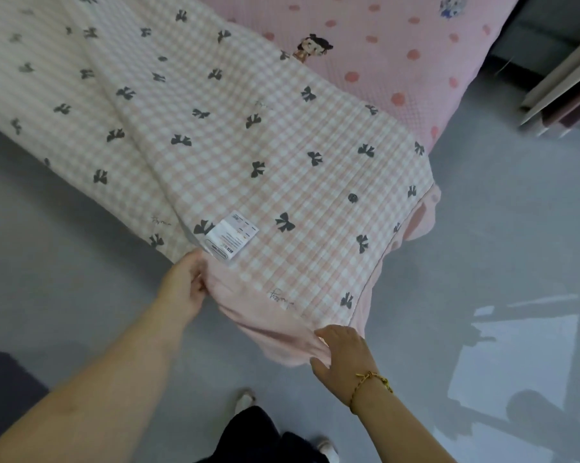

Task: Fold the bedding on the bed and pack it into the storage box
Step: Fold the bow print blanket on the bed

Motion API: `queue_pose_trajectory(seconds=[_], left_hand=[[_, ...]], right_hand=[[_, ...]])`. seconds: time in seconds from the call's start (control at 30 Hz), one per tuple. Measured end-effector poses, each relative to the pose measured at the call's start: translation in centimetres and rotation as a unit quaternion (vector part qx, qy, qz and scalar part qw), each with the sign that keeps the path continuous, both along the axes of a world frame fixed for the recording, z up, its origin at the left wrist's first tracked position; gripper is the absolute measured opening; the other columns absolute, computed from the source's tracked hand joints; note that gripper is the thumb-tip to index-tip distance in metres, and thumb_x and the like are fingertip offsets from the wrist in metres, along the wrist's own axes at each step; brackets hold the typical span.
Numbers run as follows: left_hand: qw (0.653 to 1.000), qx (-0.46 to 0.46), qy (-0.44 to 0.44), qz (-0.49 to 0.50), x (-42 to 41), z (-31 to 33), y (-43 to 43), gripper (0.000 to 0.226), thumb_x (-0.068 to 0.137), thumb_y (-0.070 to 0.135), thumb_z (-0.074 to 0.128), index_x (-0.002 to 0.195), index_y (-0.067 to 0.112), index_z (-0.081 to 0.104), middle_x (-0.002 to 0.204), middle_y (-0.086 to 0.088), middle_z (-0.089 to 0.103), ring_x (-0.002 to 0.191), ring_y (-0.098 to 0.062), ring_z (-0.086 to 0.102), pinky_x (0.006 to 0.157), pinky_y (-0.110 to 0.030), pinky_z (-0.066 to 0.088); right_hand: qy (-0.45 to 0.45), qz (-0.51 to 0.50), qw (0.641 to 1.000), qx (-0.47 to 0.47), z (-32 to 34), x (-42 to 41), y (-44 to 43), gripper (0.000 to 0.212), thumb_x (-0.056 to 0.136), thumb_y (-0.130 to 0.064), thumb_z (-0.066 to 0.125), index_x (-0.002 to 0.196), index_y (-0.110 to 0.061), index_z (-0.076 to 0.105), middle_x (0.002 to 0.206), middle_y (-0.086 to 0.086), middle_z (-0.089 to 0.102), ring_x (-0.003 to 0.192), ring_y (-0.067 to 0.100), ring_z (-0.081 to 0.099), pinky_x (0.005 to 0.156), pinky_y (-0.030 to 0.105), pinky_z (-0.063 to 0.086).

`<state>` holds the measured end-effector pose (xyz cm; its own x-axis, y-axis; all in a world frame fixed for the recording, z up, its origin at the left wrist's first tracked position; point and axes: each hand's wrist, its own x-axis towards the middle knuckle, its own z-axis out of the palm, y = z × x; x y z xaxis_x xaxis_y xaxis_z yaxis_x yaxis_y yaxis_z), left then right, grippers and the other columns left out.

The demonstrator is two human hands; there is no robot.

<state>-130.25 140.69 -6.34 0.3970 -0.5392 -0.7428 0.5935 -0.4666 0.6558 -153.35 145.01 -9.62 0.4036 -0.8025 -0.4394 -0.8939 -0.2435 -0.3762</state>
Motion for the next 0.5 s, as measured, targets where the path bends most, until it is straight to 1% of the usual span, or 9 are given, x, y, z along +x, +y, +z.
queue_pose_trajectory(seconds=[0.03,0.07,0.1,0.17,0.2,0.3,0.4,0.47,0.5], left_hand=[[1.000,-0.007,0.005,-0.006,0.3,0.4,-0.4,0.026,0.096,0.014,0.040,0.071,0.016,0.049,0.037,0.009,0.057,0.030,0.000,0.050,0.041,-0.011,0.041],[1.000,-0.014,0.014,-0.008,0.6,0.6,-0.7,0.026,0.095,0.014,0.042,0.071,0.016,0.051,0.039,0.009,0.058,0.031,0.000,0.050,0.041,-0.011,0.041],[1.000,-0.017,0.024,-0.008,0.9,0.4,-0.8,0.025,0.095,0.015,0.043,0.072,0.016,0.052,0.041,0.009,0.060,0.034,-0.001,0.052,0.044,-0.013,0.042],[0.999,-0.015,0.036,-0.004,2.3,-0.1,-1.5,0.022,0.095,0.019,0.045,0.076,0.014,0.055,0.046,0.008,0.063,0.048,-0.005,0.057,0.052,-0.017,0.041],[0.999,-0.008,0.042,-0.007,2.8,-0.5,-1.8,0.020,0.096,0.022,0.045,0.083,0.012,0.057,0.051,0.006,0.065,0.058,-0.008,0.057,0.054,-0.018,0.041],[0.999,0.021,0.035,-0.012,5.8,-1.3,-4.2,0.023,0.095,0.028,0.049,0.106,0.009,0.055,0.079,-0.003,0.062,0.072,-0.015,0.055,0.057,-0.023,0.048],[0.998,0.013,0.061,-0.023,10.1,-0.8,-8.9,0.036,0.094,0.028,0.050,0.123,0.007,0.050,0.102,-0.005,0.059,0.086,-0.020,0.056,0.078,-0.032,0.049],[0.994,-0.024,0.106,-0.013,13.9,-0.2,-12.5,0.040,0.096,0.031,0.046,0.127,0.007,0.048,0.115,-0.006,0.058,0.094,-0.021,0.056,0.087,-0.037,0.046],[0.991,-0.051,0.127,-0.013,14.5,0.4,-13.4,0.041,0.097,0.034,0.043,0.127,0.008,0.048,0.119,-0.006,0.058,0.097,-0.022,0.056,0.090,-0.039,0.045]], right_hand=[[-0.032,-0.010,0.999,0.027,0.7,0.7,-0.2,0.052,0.088,-0.041,0.032,0.134,-0.019,0.042,0.134,-0.003,0.046,0.127,0.021,0.039,0.103,0.031,0.031],[-0.051,-0.021,0.996,0.070,1.2,1.5,-0.5,0.050,0.093,-0.038,0.038,0.139,-0.021,0.033,0.140,-0.005,0.040,0.131,0.016,0.033,0.107,0.025,0.026],[-0.076,-0.033,0.993,0.084,1.4,2.2,-0.9,0.051,0.094,-0.036,0.042,0.141,-0.023,0.028,0.142,-0.006,0.038,0.131,0.014,0.031,0.107,0.022,0.023],[-0.114,-0.053,0.988,0.087,1.9,4.6,-2.2,0.051,0.094,-0.034,0.045,0.141,-0.023,0.028,0.140,-0.004,0.040,0.130,0.014,0.033,0.105,0.020,0.024],[-0.121,-0.060,0.988,0.078,2.3,5.6,-2.9,0.050,0.094,-0.033,0.045,0.141,-0.022,0.029,0.139,-0.003,0.041,0.129,0.014,0.035,0.104,0.019,0.026],[-0.124,-0.049,0.988,0.081,2.7,10.1,-5.4,0.046,0.095,-0.034,0.044,0.138,-0.021,0.035,0.136,-0.001,0.044,0.124,0.015,0.040,0.103,0.022,0.031],[-0.092,-0.049,0.994,0.022,2.6,16.5,-9.1,0.050,0.093,-0.042,0.044,0.138,-0.023,0.034,0.138,-0.002,0.040,0.124,0.016,0.037,0.102,0.024,0.029],[-0.018,-0.054,0.998,-0.005,1.7,21.9,-11.0,0.071,0.085,-0.055,0.049,0.143,-0.024,0.022,0.145,-0.002,0.027,0.130,0.020,0.029,0.106,0.032,0.024],[0.032,-0.051,0.998,-0.036,1.7,23.0,-10.9,0.087,0.076,-0.061,0.056,0.144,-0.021,0.019,0.146,0.002,0.026,0.132,0.025,0.030,0.108,0.041,0.025]])
